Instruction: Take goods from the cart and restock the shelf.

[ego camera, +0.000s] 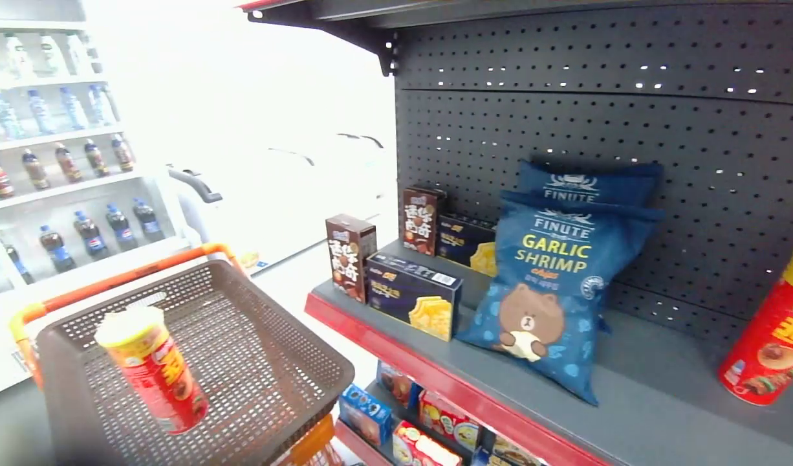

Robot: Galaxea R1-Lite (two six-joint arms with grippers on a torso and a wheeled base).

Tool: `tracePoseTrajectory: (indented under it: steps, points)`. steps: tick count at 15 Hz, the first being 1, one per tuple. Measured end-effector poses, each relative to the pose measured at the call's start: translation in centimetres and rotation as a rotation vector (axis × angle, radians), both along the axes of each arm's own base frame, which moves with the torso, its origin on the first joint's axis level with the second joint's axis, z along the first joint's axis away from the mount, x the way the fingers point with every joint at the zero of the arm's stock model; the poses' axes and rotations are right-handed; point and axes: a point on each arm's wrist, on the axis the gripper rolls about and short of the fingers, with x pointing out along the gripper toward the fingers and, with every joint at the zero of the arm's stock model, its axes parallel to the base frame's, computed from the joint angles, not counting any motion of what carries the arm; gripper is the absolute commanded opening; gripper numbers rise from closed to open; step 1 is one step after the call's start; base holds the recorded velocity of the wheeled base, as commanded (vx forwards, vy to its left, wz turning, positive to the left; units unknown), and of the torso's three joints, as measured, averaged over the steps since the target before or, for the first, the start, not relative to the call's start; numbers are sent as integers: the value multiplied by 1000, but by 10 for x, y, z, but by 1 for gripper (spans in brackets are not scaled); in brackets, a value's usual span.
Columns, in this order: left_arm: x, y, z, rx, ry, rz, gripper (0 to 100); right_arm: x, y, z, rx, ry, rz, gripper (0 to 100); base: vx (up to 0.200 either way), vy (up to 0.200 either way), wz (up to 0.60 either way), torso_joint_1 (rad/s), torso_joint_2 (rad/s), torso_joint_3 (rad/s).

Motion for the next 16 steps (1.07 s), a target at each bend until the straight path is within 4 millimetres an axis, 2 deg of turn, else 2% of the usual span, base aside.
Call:
tracePoseTrajectory:
  steps: [2, 9, 13, 16]
  points:
    - [0, 0, 0, -1, 0, -1, 100, 0, 0, 0, 0, -1, 0, 100, 0, 0, 600, 0, 0, 2]
    - [0, 0, 1, 8, -7, 9, 100, 0, 0, 0, 0, -1, 0, 100, 0, 0, 0, 0, 0, 0]
    - [-7, 0, 46, 57, -48, -3, 100, 0, 0, 0, 0, -2, 0, 100, 0, 0, 0, 0, 0, 0]
    - [17, 0, 82, 68, 90, -17, 100, 0, 0, 0, 0, -2, 0, 100, 0, 0, 0, 0, 0, 0]
